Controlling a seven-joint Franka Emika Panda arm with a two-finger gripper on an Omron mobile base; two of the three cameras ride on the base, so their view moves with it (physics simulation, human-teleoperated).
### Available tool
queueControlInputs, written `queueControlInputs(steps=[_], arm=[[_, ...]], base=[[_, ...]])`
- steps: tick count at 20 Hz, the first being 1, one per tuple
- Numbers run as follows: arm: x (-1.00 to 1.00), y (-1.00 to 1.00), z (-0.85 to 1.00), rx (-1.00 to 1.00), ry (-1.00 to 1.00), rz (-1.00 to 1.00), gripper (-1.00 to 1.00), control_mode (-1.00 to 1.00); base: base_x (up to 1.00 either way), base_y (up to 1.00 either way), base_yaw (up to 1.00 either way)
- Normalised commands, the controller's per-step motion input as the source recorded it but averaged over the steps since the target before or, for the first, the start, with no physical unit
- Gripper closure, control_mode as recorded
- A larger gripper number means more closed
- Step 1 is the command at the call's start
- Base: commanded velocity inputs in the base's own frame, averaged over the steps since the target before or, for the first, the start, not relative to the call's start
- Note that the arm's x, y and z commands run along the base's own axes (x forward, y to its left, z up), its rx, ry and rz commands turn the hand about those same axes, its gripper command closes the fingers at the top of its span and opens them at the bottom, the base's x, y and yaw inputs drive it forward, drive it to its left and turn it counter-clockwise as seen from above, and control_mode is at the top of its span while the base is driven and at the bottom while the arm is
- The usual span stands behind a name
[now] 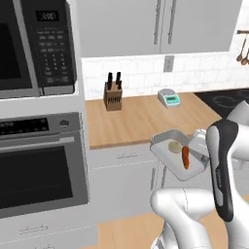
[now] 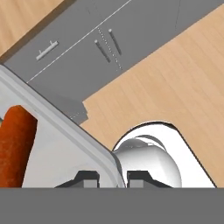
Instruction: Take the meat container that has the steak and place it on the second highest rack of the freezer. Then take the vegetable container that has the carrot and garlic and place it on the highest rack of the freezer.
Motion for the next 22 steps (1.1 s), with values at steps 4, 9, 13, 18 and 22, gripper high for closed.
queueControlInputs(steps=[4, 9, 13, 18, 22], arm=[[0.00, 0.00, 0.00, 0.00, 0.00, 0.00, 1.00, 1.00], [0.00, 0.00, 0.00, 0.00, 0.00, 0.00, 1.00, 1.00], [0.00, 0.00, 0.00, 0.00, 0.00, 0.00, 1.00, 1.00], [0.00, 0.00, 0.00, 0.00, 0.00, 0.00, 1.00, 1.00], [0.00, 0.00, 0.00, 0.00, 0.00, 0.00, 1.00, 1.00]], base=[[0.00, 1.00, 0.00], [-0.03, 1.00, 0.11], [-0.09, 1.00, 0.20], [-0.04, 1.00, 0.21], [-0.05, 1.00, 0.21]])
